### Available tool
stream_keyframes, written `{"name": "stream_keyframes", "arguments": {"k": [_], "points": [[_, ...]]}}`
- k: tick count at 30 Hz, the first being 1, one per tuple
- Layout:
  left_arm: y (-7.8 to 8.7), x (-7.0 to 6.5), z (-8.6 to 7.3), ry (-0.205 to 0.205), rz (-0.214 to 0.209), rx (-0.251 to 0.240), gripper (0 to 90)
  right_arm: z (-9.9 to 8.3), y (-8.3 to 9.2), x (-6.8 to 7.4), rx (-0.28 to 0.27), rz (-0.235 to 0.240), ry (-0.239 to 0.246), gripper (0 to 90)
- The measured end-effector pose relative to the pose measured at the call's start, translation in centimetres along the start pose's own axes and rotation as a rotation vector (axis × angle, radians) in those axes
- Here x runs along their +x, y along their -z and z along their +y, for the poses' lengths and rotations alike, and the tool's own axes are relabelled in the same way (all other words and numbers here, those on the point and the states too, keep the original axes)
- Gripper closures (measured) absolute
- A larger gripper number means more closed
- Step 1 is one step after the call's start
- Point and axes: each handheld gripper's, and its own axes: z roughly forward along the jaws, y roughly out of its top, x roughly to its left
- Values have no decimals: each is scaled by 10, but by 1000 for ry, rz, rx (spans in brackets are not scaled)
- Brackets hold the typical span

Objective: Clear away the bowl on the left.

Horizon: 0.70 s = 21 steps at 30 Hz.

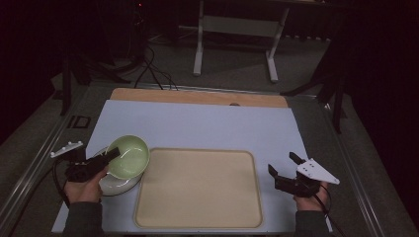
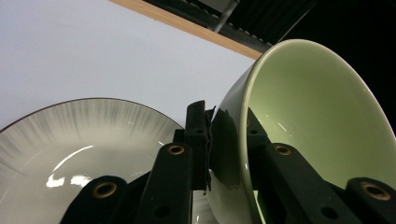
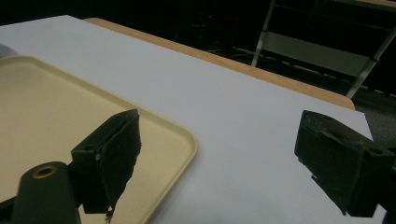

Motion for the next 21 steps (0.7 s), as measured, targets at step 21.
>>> {"name": "stream_keyframes", "arguments": {"k": [21], "points": [[-7, -11, -2, -19, -18, 6, 798, 0, 0, 0, 0, 0, 1, 139]]}}
